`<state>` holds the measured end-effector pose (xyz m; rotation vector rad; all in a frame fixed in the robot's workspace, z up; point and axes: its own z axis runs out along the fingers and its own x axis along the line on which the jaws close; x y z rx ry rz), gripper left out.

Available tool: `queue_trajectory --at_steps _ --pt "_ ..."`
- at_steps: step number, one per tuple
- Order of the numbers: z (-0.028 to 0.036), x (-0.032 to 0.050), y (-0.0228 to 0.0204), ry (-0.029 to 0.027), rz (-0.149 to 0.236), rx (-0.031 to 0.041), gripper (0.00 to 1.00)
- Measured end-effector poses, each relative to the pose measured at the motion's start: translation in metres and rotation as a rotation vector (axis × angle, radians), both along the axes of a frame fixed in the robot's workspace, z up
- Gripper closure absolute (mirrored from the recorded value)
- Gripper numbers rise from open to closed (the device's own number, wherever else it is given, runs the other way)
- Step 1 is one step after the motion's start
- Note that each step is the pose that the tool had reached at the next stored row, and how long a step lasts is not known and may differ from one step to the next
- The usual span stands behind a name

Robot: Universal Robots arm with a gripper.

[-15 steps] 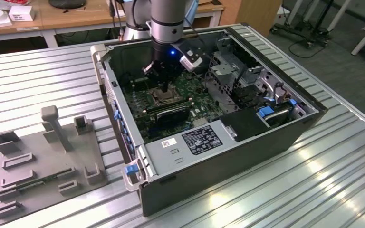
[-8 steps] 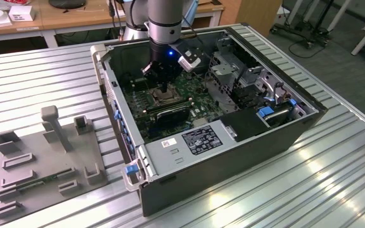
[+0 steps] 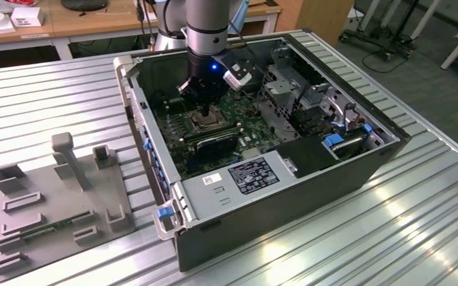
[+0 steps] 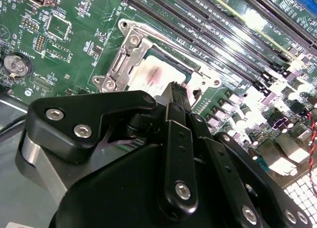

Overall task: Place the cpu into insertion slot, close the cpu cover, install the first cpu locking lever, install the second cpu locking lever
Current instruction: 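Close the cpu cover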

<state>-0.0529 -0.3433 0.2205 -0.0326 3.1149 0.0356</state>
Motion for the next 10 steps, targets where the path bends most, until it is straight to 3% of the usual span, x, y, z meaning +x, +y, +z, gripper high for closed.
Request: queue_trajectory --at_steps 3,10 --pt "-0.0001 -0.0006 0.0001 0.0 0.0 0.0002 0.9" --pt "-0.0031 -0.0113 0.0 -0.0021 0.0 0.0001 0.9"
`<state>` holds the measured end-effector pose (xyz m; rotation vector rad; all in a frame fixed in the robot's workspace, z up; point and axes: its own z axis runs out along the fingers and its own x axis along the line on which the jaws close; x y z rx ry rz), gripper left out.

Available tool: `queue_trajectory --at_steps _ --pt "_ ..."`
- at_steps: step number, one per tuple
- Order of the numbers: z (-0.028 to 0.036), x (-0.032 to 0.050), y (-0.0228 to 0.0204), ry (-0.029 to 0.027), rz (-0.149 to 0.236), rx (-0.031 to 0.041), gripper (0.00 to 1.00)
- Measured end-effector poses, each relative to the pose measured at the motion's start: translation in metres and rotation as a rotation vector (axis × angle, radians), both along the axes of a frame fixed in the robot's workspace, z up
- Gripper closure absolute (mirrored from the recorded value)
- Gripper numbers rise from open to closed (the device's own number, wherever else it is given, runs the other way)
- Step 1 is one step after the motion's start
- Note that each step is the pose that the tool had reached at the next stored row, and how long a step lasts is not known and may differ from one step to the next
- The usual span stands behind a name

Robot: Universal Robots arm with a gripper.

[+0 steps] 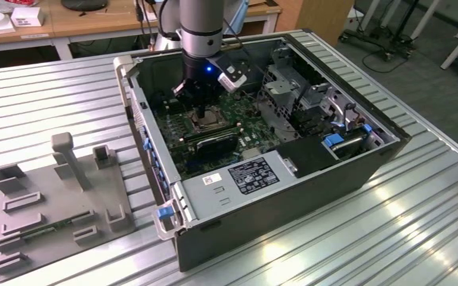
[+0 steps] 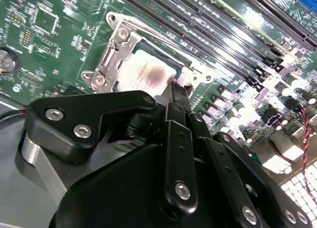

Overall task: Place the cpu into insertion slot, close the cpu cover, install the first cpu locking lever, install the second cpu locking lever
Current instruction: 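Close the cpu cover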

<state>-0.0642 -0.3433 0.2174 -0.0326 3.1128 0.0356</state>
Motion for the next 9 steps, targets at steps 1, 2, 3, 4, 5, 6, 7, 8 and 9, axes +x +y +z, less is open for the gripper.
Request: queue_trajectory --at_steps 1,2,3,4,5,6,7,8,9 --pt "-0.0009 -0.0005 0.0 0.0 0.0 0.0 0.9" --pt "-0.0023 -0.0013 0.0 0.0 0.0 0.0 0.9" --pt "-0.0032 -0.002 0.0 0.0001 0.0 -0.0001 0.9" --pt "-0.0041 -0.0026 0.0 0.0001 0.0 -0.0001 0.9" --pt "-0.0048 -0.0031 0.0 0.0 0.0 -0.0001 0.9" --pt "-0.0051 -0.0035 0.0 0.0001 0.0 -0.0001 0.9" --pt "-0.0051 -0.0036 -0.0001 0.0001 0.0 -0.0001 0.9" --pt "-0.0051 -0.0035 -0.0001 0.0001 0.0 -0.0001 0.9" --pt "-0.0051 -0.0036 0.0 0.0001 0.0 -0.0001 0.9"
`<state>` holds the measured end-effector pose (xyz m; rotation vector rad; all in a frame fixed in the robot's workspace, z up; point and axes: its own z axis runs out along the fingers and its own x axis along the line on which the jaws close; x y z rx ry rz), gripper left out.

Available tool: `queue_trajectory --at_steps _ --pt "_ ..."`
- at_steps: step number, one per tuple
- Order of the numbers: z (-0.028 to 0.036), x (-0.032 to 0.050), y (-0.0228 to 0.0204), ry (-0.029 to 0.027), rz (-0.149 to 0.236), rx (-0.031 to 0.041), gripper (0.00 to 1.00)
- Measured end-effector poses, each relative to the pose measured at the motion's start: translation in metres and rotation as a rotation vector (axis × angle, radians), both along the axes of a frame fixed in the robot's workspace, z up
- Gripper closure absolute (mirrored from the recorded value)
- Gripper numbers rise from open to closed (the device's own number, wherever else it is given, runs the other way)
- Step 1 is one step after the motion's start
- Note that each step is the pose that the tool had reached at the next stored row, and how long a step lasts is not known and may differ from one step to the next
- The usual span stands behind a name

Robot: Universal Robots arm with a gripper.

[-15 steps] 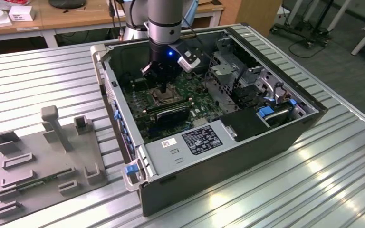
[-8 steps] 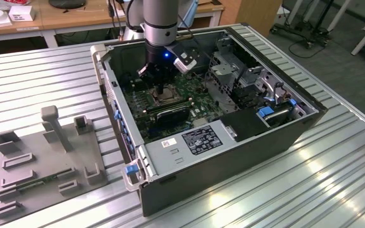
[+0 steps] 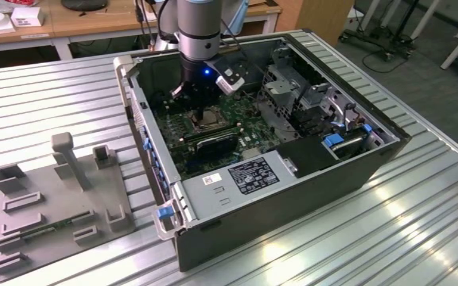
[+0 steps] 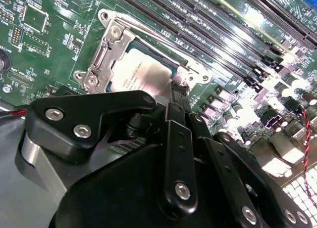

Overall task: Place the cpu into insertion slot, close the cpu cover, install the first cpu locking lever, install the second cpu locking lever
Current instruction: 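Close the cpu cover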

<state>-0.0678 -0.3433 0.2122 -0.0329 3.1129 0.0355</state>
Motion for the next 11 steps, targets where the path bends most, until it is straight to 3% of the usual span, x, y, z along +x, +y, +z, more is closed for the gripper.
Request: queue_trajectory --at_steps 4,11 --pt "-0.0006 -0.0027 0.0001 -0.0046 0.0 0.0003 0.9" --pt "-0.0046 -0.0031 0.0002 -0.0046 0.0 0.0001 0.9"
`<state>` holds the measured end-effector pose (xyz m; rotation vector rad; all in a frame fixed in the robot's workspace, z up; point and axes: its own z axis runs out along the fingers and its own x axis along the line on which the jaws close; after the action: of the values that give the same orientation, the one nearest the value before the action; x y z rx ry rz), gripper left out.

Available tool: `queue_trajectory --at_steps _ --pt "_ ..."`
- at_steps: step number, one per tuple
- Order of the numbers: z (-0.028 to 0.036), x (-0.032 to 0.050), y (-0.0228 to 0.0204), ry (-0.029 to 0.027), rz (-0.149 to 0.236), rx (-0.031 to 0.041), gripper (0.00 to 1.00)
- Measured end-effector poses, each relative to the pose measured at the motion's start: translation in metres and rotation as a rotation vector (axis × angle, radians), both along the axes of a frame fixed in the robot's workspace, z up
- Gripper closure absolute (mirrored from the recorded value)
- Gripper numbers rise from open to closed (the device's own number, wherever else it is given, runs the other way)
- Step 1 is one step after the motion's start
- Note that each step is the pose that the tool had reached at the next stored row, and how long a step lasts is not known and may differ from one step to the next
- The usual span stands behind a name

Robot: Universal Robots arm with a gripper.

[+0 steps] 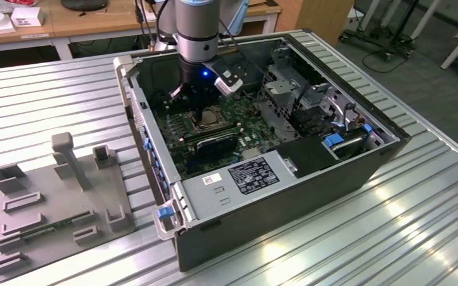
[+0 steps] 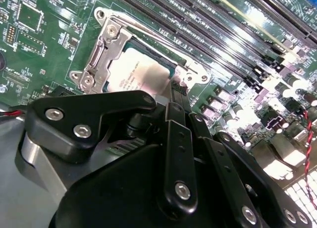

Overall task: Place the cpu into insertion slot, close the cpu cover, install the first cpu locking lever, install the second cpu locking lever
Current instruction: 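Close the cpu cover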

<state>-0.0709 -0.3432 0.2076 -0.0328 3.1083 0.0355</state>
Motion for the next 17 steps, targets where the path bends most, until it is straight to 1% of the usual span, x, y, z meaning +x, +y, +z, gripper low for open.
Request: queue_trajectory --at_steps 5,6,13,17 --pt "-0.0074 -0.0003 0.0 0.0001 0.0 0.0 0.9" --pt "-0.0081 -0.0004 -0.0001 0.0002 0.0 -0.0003 0.9" --pt "-0.0085 -0.0004 0.0 0.0001 0.0 -0.0001 0.9" --pt "-0.0105 -0.0007 -0.0002 0.001 0.0 -0.0014 0.9"
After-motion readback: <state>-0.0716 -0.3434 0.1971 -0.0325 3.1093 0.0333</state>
